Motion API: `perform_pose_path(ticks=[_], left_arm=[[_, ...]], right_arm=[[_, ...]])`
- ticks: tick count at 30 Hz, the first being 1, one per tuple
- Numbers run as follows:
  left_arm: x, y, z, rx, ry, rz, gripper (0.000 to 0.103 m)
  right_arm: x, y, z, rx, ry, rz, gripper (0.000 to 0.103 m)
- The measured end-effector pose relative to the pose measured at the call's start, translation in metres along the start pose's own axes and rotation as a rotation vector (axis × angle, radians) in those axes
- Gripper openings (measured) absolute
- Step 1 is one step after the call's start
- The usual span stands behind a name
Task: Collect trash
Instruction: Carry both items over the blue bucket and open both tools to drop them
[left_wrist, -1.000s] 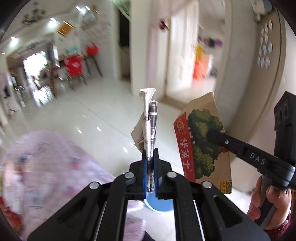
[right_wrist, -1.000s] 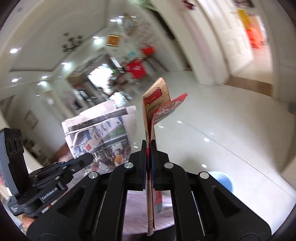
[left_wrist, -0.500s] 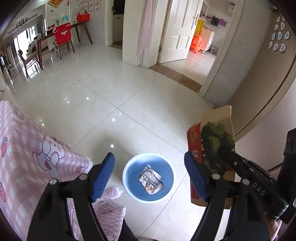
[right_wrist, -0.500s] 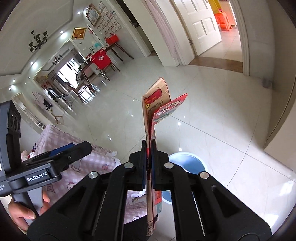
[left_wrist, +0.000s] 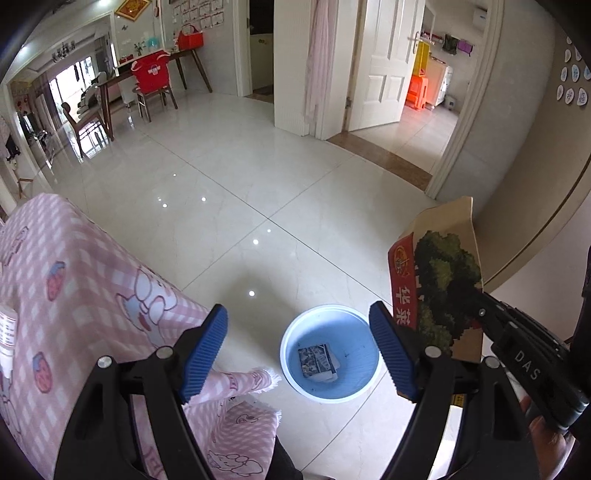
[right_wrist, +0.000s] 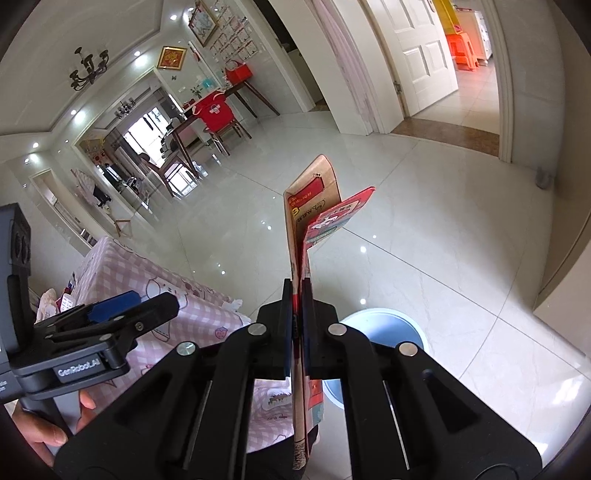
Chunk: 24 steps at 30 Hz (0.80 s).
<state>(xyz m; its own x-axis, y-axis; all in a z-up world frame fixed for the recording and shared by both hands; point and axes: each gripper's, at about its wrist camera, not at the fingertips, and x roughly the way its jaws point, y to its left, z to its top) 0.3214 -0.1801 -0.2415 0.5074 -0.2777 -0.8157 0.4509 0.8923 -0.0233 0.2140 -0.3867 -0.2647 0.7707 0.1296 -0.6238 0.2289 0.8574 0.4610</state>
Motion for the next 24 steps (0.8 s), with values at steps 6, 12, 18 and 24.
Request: perform_pose_path(ticks=[6, 12, 18, 24], left_arm=[[-0.020, 0.011, 0.003, -0.028, -0.052, 0.018, 0.080], [-0.046, 0.026, 0.002, -0.050, -0.092, 0.013, 0.080], [-0.083, 0.052, -0.010, -0.071, -0.147, 0.021, 0.082], [-0.118, 0.091, -0.025, -0.076, -0.190, 0.121, 0.082]], right_arm=[[0.007, 0.012, 0.011, -0.014, -0.021, -0.001, 0.026], [-0.003, 0.020, 0.014, -0.010, -0.052, -0.010, 0.058], [-0.026, 0.052, 0.015, -0.042, -0.071, 0.039, 0.058], [-0.038, 0.111, 0.005, -0.120, -0.065, 0.133, 0.058]])
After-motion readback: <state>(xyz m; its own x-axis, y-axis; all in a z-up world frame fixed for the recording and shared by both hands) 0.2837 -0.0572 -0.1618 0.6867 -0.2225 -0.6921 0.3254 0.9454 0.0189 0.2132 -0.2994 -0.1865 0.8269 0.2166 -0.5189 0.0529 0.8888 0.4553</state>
